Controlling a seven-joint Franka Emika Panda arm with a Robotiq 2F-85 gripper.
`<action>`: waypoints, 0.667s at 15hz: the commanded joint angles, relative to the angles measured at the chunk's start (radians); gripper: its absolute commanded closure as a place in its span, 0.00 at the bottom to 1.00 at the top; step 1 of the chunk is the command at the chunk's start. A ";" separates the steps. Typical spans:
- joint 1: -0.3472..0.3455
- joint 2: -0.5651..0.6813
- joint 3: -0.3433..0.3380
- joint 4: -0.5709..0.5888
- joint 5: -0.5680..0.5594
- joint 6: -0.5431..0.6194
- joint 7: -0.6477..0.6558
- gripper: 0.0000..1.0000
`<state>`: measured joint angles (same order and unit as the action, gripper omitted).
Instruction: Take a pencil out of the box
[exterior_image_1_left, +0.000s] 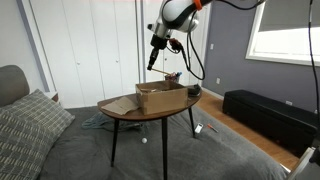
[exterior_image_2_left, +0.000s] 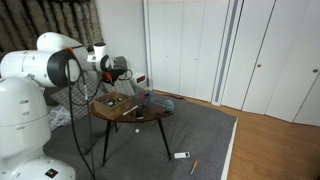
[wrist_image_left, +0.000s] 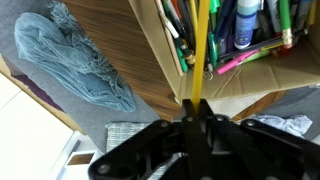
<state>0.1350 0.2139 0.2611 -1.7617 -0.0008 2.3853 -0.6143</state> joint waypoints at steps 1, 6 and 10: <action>-0.007 -0.062 -0.033 -0.014 -0.001 -0.076 0.047 0.98; -0.031 -0.106 -0.107 -0.012 -0.029 -0.199 0.175 0.98; -0.051 -0.120 -0.157 -0.018 -0.030 -0.253 0.344 0.98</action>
<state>0.0911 0.1216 0.1280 -1.7620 -0.0114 2.1726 -0.3927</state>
